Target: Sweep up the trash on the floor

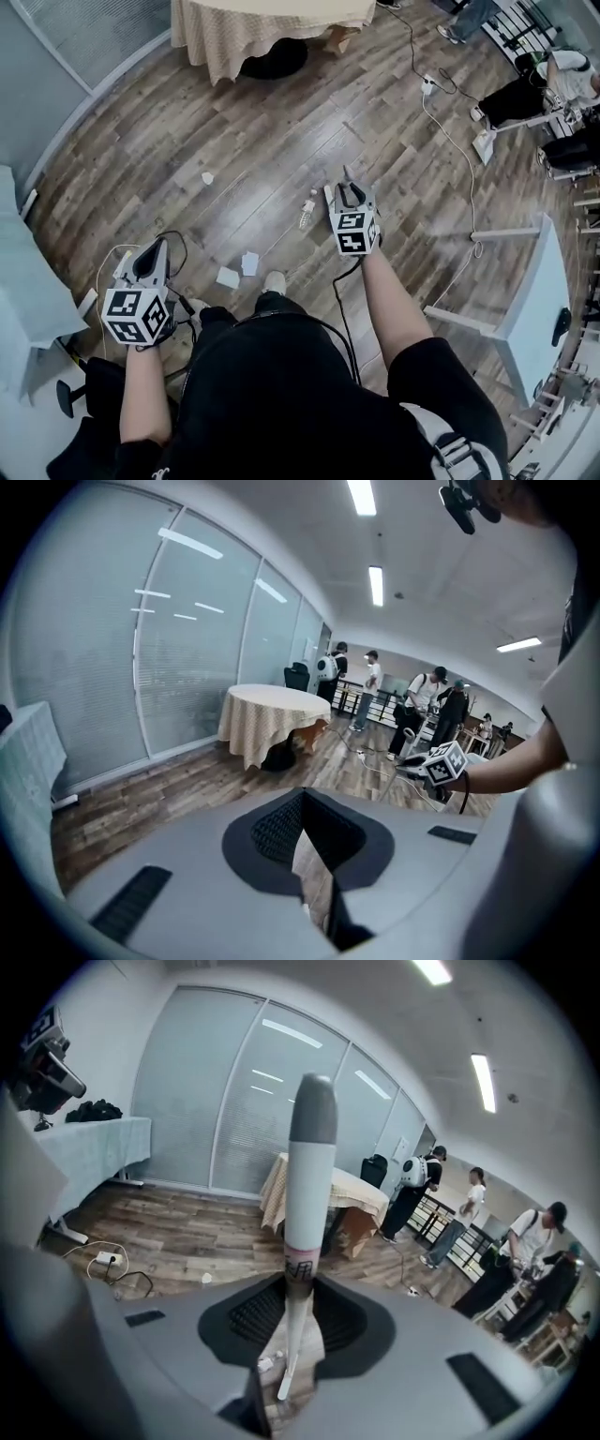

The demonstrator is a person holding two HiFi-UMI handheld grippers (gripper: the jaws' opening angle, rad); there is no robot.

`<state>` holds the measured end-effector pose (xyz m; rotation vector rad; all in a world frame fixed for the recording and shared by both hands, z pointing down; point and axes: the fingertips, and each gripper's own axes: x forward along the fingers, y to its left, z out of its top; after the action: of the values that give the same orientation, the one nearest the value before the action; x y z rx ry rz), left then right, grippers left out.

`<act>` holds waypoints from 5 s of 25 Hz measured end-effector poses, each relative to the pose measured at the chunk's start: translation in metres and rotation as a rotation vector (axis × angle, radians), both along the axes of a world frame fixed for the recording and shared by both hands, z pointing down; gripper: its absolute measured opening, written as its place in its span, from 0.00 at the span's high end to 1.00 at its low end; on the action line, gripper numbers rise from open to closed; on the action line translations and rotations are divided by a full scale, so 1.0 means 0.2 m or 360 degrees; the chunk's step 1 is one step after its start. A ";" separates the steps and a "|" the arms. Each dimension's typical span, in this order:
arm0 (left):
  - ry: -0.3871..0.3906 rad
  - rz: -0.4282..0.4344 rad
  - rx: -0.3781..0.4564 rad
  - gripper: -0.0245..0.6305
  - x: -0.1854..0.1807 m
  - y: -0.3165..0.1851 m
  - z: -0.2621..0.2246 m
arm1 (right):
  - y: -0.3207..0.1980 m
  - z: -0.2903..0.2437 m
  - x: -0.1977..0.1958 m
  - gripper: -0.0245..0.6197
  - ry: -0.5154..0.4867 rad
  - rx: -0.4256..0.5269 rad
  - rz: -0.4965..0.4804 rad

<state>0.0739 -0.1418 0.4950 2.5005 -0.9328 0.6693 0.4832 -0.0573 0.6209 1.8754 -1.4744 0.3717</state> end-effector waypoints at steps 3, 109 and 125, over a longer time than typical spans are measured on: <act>0.0003 -0.0037 0.0009 0.97 -0.05 -0.01 -0.01 | -0.09 0.03 -0.14 0.80 -0.0045 -0.0016 -0.0101; 0.0059 -0.0506 0.0064 0.97 -1.02 0.01 0.02 | -0.61 -0.49 -2.25 0.80 -0.0161 0.0046 -0.1837; 0.0180 -0.0265 0.0278 0.97 -0.72 -0.22 -0.34 | -0.74 -1.15 -2.07 0.81 -0.0574 0.0559 -0.1235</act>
<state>-0.0703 -0.1863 0.4272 2.5419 -1.1858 0.4052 0.0691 -0.2047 0.3910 1.3542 -2.4960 0.0724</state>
